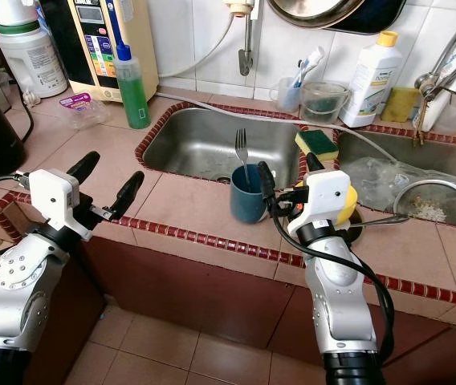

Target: Kitchen organization

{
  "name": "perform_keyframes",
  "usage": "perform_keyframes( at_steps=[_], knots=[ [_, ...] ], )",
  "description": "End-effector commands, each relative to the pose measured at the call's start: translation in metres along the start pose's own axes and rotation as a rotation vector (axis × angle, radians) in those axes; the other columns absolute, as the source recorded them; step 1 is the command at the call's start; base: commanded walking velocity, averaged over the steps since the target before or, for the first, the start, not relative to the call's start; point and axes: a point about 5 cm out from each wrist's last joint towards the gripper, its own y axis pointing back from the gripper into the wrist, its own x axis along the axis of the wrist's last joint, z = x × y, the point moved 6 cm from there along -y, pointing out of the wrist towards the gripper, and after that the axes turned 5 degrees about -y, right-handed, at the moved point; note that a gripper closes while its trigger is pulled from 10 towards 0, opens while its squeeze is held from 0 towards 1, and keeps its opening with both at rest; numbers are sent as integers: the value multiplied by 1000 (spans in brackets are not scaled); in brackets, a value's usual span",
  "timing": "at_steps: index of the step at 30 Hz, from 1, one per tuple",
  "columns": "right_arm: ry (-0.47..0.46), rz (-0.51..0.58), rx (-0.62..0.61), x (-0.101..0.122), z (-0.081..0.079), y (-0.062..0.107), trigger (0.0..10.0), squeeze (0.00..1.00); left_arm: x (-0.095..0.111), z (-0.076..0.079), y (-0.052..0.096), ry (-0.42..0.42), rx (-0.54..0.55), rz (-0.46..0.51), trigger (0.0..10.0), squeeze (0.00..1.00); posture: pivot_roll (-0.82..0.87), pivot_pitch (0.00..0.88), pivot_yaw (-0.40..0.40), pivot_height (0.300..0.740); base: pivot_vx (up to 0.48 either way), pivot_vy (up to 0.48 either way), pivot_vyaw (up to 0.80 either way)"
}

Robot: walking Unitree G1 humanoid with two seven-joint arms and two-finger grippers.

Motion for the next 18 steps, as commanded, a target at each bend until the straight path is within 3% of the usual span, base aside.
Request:
perform_keyframes(
  at_steps=[1, 7, 18],
  knots=[
    [1, 8, -7, 3, 4, -1, 10000, 0, 1, -2, 1, -7, 8, 6, 10000, 0, -85, 44, 25, 740, 0, -480, 0],
    [0, 6, -8, 2, 3, -1, 10000, 0, 0, -3, 2, -10, 10, 2, 10000, 0, -83, 39, 27, 740, 0, -424, 0],
    [10, 19, 3, 6, 2, -6, 10000, 0, -4, -9, -6, 9, 5, -42, 10000, 0, -86, 41, 19, 740, 0, 0, 0]
  ],
)
